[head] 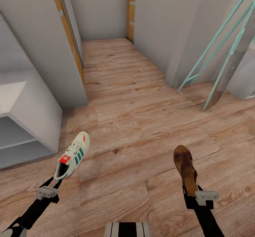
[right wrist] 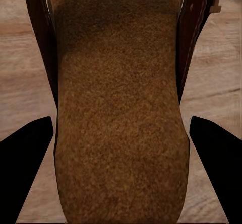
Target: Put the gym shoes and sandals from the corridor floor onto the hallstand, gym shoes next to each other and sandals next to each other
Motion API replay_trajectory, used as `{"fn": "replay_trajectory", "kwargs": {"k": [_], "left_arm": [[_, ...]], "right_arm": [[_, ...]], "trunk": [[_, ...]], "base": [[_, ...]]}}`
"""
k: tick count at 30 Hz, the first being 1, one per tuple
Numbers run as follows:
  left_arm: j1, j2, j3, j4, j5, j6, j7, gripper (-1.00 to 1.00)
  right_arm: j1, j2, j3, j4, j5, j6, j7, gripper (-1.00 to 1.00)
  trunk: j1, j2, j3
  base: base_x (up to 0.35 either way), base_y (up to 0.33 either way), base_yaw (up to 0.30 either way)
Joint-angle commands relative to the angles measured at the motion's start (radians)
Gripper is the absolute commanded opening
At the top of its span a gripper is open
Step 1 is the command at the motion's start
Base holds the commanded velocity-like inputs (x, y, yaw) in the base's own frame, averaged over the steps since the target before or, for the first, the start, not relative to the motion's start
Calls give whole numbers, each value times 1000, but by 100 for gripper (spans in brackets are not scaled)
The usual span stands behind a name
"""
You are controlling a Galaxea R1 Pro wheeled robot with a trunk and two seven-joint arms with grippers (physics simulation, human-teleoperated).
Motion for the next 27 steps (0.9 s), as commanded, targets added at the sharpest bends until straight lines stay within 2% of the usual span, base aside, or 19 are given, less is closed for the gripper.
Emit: {"fn": "replay_trajectory", "kwargs": {"k": [1,10,22,27], "left_arm": [[-1,0,1,1,9,2,-9,-100],[-1,0,1,1,9,2,-9,-100],[-1,0,1,1,9,2,-9,-100],[-1,0,1,1,9,2,-9,-100]], "right_arm": [[0,1,-3,0,8,-3,4,-100],[0,1,-3,1,8,-3,4,-100],[0,1,9,1,9,-3,2,-100],[0,1,14,1,9,-3,-4,-100]], "trunk": [[0,0,0],[0,0,0],[0,0,0],[0,0,0]], "base": [[-186,-55,0],[-139,-39,23],[-16,-4,217],[-3,-1,125]]}}
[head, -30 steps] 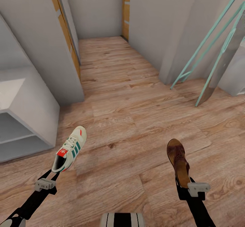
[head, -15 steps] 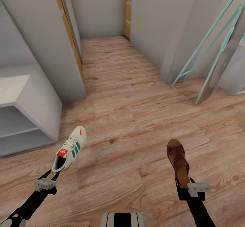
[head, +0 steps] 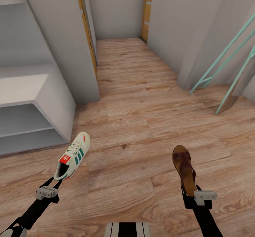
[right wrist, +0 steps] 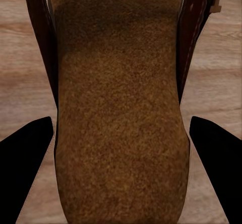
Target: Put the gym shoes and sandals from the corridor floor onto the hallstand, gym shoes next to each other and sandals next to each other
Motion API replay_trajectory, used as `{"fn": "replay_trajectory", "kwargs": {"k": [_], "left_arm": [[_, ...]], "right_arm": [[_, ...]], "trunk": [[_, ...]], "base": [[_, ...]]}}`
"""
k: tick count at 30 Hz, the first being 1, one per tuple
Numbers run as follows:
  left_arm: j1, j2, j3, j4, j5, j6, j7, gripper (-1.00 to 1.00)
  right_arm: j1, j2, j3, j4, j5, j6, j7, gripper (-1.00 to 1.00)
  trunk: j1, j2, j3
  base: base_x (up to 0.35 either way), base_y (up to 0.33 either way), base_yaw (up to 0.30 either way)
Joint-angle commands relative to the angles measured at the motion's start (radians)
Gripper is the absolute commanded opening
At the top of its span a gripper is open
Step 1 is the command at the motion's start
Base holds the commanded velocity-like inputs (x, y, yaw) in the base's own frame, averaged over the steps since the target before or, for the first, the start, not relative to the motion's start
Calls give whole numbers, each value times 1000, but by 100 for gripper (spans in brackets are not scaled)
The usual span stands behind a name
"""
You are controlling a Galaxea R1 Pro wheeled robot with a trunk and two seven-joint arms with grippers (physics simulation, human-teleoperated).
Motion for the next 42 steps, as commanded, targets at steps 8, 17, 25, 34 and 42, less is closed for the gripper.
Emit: {"fn": "replay_trajectory", "kwargs": {"k": [8,17,25,34,42], "left_arm": [[-1,0,1,2,9,2,-9,-100],[-1,0,1,3,9,1,-9,-100],[-1,1,4,3,10,1,-9,-100],[-1,1,6,3,10,2,-9,-100],[-1,1,6,3,9,2,-9,-100]], "right_arm": [[0,1,0,-1,8,-3,1,-100],[0,1,0,-1,8,-3,-1,-100],[0,1,0,-1,8,-3,-1,-100],[0,1,0,-1,8,-3,-3,-100],[1,1,0,-1,8,-3,-4,-100]], "trunk": [[0,0,-1],[0,0,-1],[0,0,-1],[0,0,-1],[0,0,-1]], "base": [[-1,0,40],[-91,0,6],[-112,0,63],[-16,0,233],[-2,0,75]]}}
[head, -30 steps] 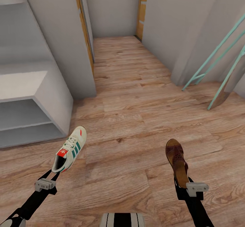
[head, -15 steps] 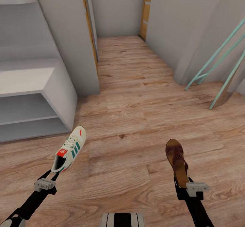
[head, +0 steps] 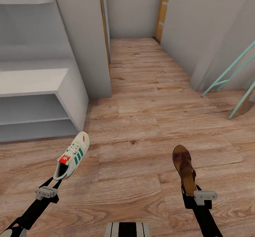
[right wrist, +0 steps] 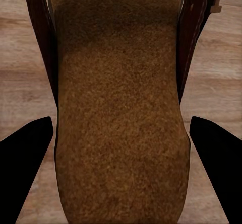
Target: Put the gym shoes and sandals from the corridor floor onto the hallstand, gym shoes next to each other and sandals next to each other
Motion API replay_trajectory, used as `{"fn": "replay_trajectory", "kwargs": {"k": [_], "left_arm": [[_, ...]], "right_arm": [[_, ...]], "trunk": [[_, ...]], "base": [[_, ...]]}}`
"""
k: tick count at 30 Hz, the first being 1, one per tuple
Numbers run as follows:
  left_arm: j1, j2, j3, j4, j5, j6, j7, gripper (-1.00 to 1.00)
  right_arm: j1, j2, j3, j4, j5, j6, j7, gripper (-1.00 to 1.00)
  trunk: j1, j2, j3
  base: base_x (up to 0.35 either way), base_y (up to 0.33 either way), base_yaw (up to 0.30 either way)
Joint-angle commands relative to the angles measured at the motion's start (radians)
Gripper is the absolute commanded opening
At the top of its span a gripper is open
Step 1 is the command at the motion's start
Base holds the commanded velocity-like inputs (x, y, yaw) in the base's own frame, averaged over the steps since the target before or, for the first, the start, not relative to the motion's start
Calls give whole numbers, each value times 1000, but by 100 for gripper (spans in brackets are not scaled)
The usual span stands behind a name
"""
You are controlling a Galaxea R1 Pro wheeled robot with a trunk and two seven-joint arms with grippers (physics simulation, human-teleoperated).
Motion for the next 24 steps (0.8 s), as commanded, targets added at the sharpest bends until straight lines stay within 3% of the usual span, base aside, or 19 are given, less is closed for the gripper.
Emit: {"fn": "replay_trajectory", "kwargs": {"k": [1,7,18,24], "left_arm": [[-1,0,1,1,9,2,-9,-100],[-1,0,1,1,10,2,-9,-100],[-1,0,0,1,10,2,-9,-100],[-1,1,4,1,18,2,-9,-100]], "right_arm": [[0,1,-3,-1,8,-2,3,-100],[-1,1,-3,0,8,-3,1,-100],[-1,1,13,12,9,-3,-18,-100],[-1,1,18,14,7,-3,-20,-100]], "trunk": [[0,0,-1],[0,0,-1],[0,0,-1],[0,0,-1]], "base": [[0,0,19],[0,0,95],[0,0,251],[0,0,101]]}}
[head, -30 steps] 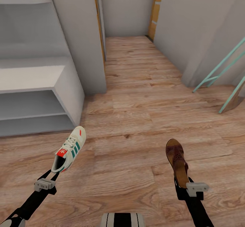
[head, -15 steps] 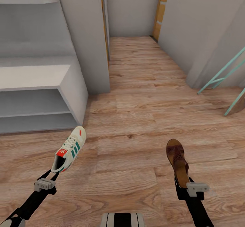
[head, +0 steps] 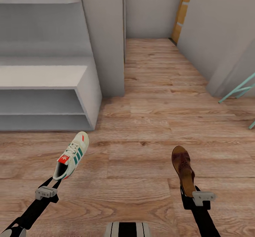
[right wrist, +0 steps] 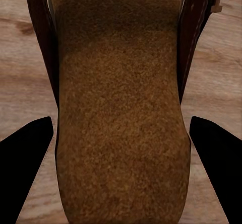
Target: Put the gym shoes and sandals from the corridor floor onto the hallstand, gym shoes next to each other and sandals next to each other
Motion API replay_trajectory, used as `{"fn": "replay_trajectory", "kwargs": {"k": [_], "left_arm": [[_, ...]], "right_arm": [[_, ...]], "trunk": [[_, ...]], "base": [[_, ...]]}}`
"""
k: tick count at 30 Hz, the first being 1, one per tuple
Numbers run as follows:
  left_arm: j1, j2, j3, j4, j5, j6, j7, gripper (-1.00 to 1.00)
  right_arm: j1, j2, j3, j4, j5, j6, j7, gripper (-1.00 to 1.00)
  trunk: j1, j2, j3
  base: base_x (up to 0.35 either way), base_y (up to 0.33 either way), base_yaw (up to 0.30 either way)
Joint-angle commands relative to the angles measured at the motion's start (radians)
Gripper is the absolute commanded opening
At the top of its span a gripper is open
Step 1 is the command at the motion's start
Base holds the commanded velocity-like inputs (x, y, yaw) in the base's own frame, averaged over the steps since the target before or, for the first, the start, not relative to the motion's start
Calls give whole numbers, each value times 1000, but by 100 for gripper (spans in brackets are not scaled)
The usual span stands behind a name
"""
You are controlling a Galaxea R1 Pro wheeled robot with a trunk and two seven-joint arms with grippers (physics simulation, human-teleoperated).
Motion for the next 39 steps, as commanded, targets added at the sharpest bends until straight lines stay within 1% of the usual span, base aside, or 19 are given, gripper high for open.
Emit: {"fn": "replay_trajectory", "kwargs": {"k": [1,9,20,30,39], "left_arm": [[-1,0,2,1,10,2,-9,-100],[-1,1,4,1,13,3,-8,-100],[-1,1,6,1,13,3,-7,-100],[-1,1,6,3,12,2,3,-100],[-1,1,5,4,12,2,10,-100]], "right_arm": [[0,1,-2,0,10,-2,1,-100],[0,1,-1,0,10,-3,0,-100],[0,1,-1,0,11,-3,0,-100],[0,1,-1,0,10,-3,0,-100],[0,1,-1,0,11,-3,0,-100]], "trunk": [[0,0,-1],[0,0,-1],[0,0,-1],[0,0,-1],[0,0,-1]], "base": [[0,0,31],[0,0,24],[0,0,180],[-1,0,34],[-163,0,2]]}}
